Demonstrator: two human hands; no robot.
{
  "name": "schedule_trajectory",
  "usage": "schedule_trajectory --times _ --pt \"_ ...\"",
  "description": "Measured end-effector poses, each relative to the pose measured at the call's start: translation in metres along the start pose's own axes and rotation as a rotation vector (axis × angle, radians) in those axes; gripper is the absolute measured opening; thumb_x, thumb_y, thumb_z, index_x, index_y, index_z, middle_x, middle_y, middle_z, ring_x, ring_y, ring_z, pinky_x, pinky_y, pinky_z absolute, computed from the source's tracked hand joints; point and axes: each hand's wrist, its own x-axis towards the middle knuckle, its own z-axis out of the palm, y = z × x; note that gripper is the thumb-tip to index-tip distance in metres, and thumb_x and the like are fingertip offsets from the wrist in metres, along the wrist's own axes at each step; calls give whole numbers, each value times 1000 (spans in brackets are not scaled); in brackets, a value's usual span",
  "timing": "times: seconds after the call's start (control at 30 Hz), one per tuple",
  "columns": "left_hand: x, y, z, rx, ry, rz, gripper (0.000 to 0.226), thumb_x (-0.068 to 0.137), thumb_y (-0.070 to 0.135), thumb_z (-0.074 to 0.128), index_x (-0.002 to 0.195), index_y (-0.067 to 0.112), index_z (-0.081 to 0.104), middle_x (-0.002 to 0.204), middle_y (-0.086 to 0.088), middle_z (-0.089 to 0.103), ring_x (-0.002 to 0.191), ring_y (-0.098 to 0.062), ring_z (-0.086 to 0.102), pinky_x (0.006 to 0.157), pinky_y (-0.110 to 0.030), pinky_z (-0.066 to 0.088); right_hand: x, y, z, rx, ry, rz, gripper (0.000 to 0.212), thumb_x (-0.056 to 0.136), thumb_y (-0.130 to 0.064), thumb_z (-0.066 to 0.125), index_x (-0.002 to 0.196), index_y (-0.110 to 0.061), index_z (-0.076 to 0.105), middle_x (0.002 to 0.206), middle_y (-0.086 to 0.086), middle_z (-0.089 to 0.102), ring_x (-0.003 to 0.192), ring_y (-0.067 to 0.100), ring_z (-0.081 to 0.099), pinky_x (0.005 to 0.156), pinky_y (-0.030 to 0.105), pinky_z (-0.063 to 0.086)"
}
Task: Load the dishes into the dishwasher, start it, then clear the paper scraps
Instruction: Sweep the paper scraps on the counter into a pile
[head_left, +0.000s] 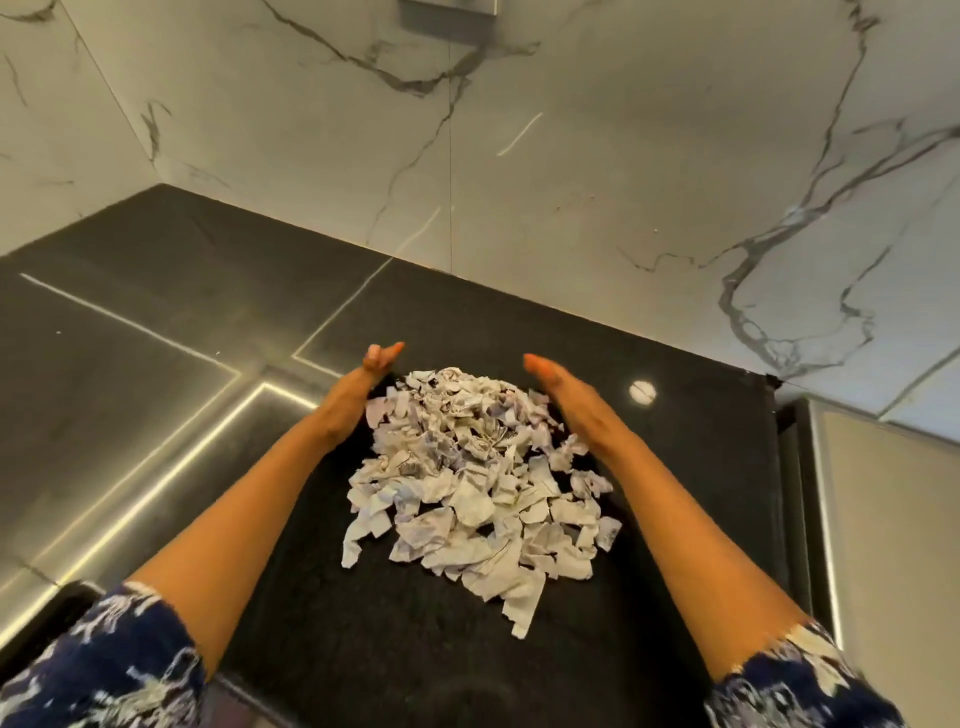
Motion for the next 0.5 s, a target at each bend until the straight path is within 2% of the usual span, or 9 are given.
schedule_trajectory --times 0.07,0.1,0.17,0.23,0.3,0.37,0.4,0.5 --pt "-33 -6 -7 -30 157 -72 59 93 66 15 144 41 31 155 2 26 141 -22 27 116 -46 21 -37 10 -14 64 170 -20 53 93 -56 26 135 -30 46 141 -9 46 130 7 39 110 30 26" --pt "-53 -12 -2 -37 229 -98 56 95 63 16 143 40 34 153 0 31 138 -21 32 114 -45 26 -57 18 -15 80 253 -21 51 95 -53 26 133 -28 48 139 -7 48 129 7 41 109 30 28" --pt "-93 -16 22 -98 374 -93 51 99 52 20 141 32 41 148 -1 40 129 -13 38 108 -33 29 -87 31 2 65 347 17 53 96 -55 25 134 -25 47 141 -3 45 132 13 39 109 30 28" --pt "-116 -13 51 -168 464 -108 55 97 56 24 140 28 45 146 0 42 127 -9 38 106 -29 28 -102 35 32 3 324 59 69 89 -68 19 140 -25 39 148 -2 36 138 16 30 116 38 19" --pt "-118 -10 74 -182 500 -115 71 89 73 23 140 30 44 145 2 45 133 -14 39 113 -41 26 -103 30 60 -24 313 16 89 76 -84 10 143 -30 32 153 -4 27 142 15 20 117 40 11" --pt "-108 -1 91 -216 500 -119 78 85 79 21 140 30 44 135 5 54 129 -17 44 113 -49 27 -93 20 82 2 325 -6 94 69 -89 6 143 -36 29 154 -7 22 142 12 16 116 41 14" --pt "-104 6 100 -231 485 -117 74 87 76 22 141 30 43 132 7 55 127 -15 45 113 -48 29 -88 15 91 23 329 -16 91 71 -86 7 143 -35 29 155 -7 21 142 11 16 116 40 15" --pt "-100 24 127 -260 502 -62 59 95 61 26 140 27 45 143 6 46 131 -8 40 111 -35 31 -77 -1 109 108 365 -48 72 87 -70 16 141 -27 37 151 -5 31 140 10 23 116 35 20"
